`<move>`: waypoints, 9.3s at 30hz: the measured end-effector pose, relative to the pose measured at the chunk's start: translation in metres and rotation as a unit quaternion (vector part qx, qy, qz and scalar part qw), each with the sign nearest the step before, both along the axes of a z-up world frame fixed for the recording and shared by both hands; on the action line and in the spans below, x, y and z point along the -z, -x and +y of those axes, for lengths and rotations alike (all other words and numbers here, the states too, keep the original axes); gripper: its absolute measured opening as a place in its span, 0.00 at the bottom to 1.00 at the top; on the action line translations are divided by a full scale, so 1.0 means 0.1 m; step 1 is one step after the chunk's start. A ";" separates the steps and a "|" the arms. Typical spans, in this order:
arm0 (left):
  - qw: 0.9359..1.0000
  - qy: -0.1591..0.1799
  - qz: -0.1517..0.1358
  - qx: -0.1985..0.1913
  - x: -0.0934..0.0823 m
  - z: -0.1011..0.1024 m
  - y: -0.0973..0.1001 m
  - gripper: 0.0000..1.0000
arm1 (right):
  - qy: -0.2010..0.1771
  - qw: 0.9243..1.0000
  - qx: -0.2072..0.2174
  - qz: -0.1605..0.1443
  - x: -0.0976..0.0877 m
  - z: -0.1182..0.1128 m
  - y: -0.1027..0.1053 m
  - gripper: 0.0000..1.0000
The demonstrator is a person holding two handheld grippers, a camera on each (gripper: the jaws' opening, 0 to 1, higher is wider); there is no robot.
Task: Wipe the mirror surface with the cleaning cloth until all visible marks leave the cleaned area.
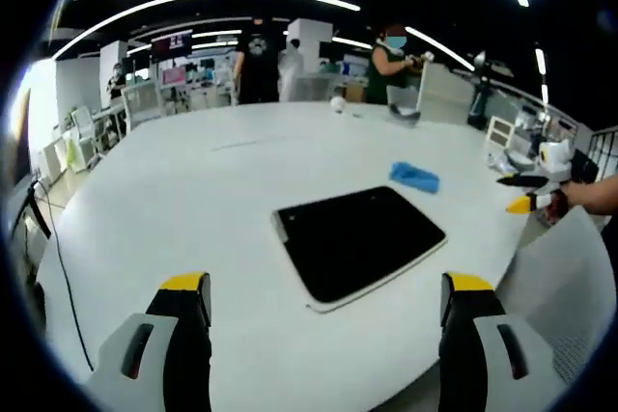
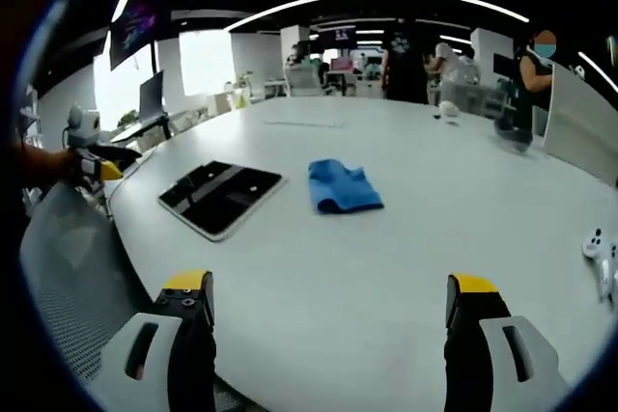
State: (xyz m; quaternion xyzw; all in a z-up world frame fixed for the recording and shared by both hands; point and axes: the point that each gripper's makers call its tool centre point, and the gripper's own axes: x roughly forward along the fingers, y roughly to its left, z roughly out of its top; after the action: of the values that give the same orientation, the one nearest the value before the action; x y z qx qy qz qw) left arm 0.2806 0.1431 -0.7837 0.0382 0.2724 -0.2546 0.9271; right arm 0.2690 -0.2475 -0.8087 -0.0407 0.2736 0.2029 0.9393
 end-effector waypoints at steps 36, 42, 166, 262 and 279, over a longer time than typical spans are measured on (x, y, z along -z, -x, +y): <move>0.997 0.057 0.020 0.038 0.06 -0.11 0.07 0.99 | 0.007 1.000 -0.003 -0.007 -0.05 -0.02 0.03 1.00; 0.998 0.060 0.010 0.021 0.01 -0.05 0.06 0.99 | 0.006 1.000 -0.008 -0.004 -0.05 0.01 0.04 1.00; 1.000 0.019 0.020 0.009 0.13 0.08 0.03 0.99 | 0.051 0.992 -0.093 0.061 0.41 0.73 -1.87 0.41; 1.000 0.016 0.017 0.016 0.14 0.06 0.04 0.99 | 0.016 0.995 -0.003 0.102 -0.22 0.35 -1.76 0.01; 1.000 0.020 0.012 0.015 0.12 0.06 0.03 0.99 | 0.018 0.994 0.005 0.109 -0.21 0.31 -1.71 0.01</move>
State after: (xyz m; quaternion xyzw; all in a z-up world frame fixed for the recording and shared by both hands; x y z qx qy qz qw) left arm 0.2773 0.1487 -0.7957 0.0207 0.2778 -0.2740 0.9205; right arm 0.4399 -0.2165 -0.7880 -0.0334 0.3784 0.1964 0.9040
